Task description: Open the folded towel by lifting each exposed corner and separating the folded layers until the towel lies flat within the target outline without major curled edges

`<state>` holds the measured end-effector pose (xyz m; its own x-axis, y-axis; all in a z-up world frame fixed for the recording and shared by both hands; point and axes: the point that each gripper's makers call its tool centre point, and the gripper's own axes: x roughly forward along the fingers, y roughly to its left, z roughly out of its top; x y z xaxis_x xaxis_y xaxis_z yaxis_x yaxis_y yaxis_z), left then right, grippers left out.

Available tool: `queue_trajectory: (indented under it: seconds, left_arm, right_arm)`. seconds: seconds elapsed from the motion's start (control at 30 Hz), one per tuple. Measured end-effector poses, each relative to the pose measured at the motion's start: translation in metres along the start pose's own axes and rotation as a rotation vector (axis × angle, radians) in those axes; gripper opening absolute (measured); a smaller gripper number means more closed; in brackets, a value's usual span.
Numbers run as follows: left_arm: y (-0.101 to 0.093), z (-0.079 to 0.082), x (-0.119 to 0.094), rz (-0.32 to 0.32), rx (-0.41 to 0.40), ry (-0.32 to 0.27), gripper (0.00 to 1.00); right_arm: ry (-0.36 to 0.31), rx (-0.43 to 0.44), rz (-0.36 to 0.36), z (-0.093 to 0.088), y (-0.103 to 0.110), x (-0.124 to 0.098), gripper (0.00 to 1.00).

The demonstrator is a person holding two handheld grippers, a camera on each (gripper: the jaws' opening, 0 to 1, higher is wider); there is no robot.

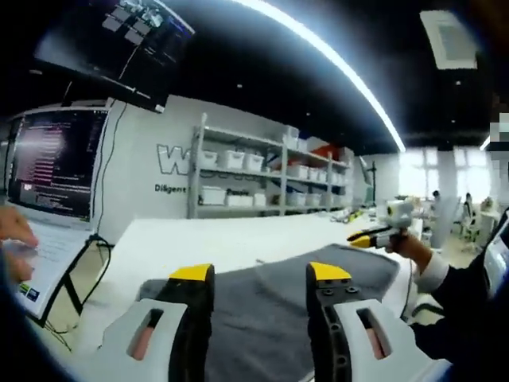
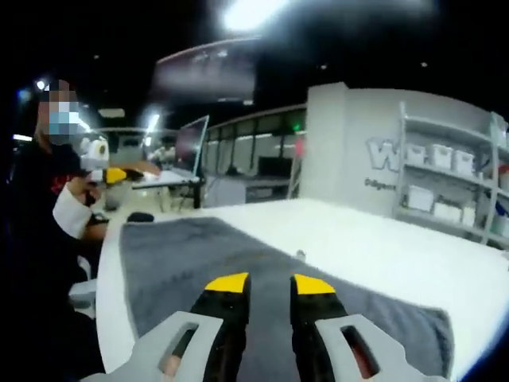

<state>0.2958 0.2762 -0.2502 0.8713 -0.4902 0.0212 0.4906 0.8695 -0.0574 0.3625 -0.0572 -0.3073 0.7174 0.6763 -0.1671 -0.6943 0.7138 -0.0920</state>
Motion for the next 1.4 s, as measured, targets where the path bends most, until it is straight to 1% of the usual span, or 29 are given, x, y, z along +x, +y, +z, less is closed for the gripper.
queue_trajectory:
  seconds: [0.03,0.1,0.17,0.23,0.33,0.4,0.47,0.53,0.67,0.7,0.73,0.8,0.9,0.93,1.0,1.1,1.17,1.23,1.3,1.4]
  left_arm:
    - [0.002,-0.002,0.001,0.008,0.001,0.008,0.48]
    - [0.005,-0.005,0.002,0.019,0.002,0.024,0.56]
    - [0.010,-0.011,0.004,0.044,-0.008,0.052,0.65]
    - [0.011,-0.012,0.005,0.054,-0.044,0.055,0.72]
    - [0.007,-0.009,0.007,0.029,-0.098,0.039,0.78]
    - [0.003,-0.011,0.008,0.013,-0.122,0.053,0.85]
    - [-0.003,-0.012,0.010,0.004,-0.118,0.069,0.92]
    - [-0.005,-0.012,0.010,0.005,-0.085,0.085,0.93]
    - [-0.008,-0.014,0.010,0.007,-0.078,0.110,0.99]
    - [-0.010,-0.018,0.009,0.014,-0.096,0.141,1.00]
    - [-0.011,-0.019,0.009,0.013,-0.092,0.142,1.00]
    - [-0.011,-0.017,0.008,0.016,-0.085,0.137,1.00]
    - [-0.015,-0.015,0.008,0.013,-0.079,0.130,1.00]
    - [-0.016,-0.015,0.009,0.011,-0.068,0.130,1.00]
    - [-0.018,-0.014,0.009,0.012,-0.050,0.137,1.00]
    - [-0.020,-0.012,0.008,0.016,-0.028,0.132,0.99]
    - [-0.020,-0.011,0.008,0.014,-0.023,0.130,0.99]
    - [-0.022,-0.011,0.008,0.011,-0.017,0.131,0.99]
    - [-0.022,-0.012,0.008,0.011,-0.011,0.136,0.99]
    - [-0.023,-0.014,0.007,0.017,-0.018,0.144,1.00]
  right_arm:
    - [-0.002,0.005,-0.006,-0.001,-0.002,-0.004,0.18]
    - [-0.007,-0.001,-0.011,-0.002,-0.005,-0.009,0.22]
    - [-0.014,-0.040,-0.044,-0.002,-0.013,-0.017,0.33]
    - [-0.028,-0.056,-0.075,-0.002,-0.020,-0.025,0.42]
    - [-0.039,-0.040,-0.071,-0.003,-0.019,-0.032,0.44]
    - [-0.040,-0.038,-0.060,-0.004,-0.015,-0.035,0.51]
    - [-0.034,-0.053,-0.059,-0.003,-0.013,-0.039,0.64]
    - [-0.040,-0.070,-0.067,0.003,-0.012,-0.041,0.72]
    - [-0.039,-0.059,-0.046,0.010,-0.009,-0.042,0.79]
    - [-0.043,-0.051,-0.032,0.011,-0.006,-0.045,0.81]
    - [-0.040,-0.048,-0.017,0.009,-0.004,-0.047,0.84]
    - [-0.024,-0.043,-0.004,0.002,-0.002,-0.053,0.86]
    - [0.002,-0.030,-0.025,-0.005,-0.012,-0.065,0.90]
    - [0.001,-0.028,-0.036,-0.003,-0.016,-0.071,0.93]
    - [-0.030,-0.024,-0.070,0.005,-0.027,-0.083,0.97]
    - [-0.054,-0.020,-0.078,0.013,-0.033,-0.106,0.95]
    - [-0.074,-0.013,-0.099,0.018,-0.039,-0.125,0.96]
    - [-0.087,-0.013,-0.115,0.020,-0.043,-0.134,0.98]
    - [-0.097,0.001,-0.112,0.020,-0.046,-0.145,0.99]
    - [-0.109,0.019,-0.102,0.021,-0.046,-0.154,0.99]
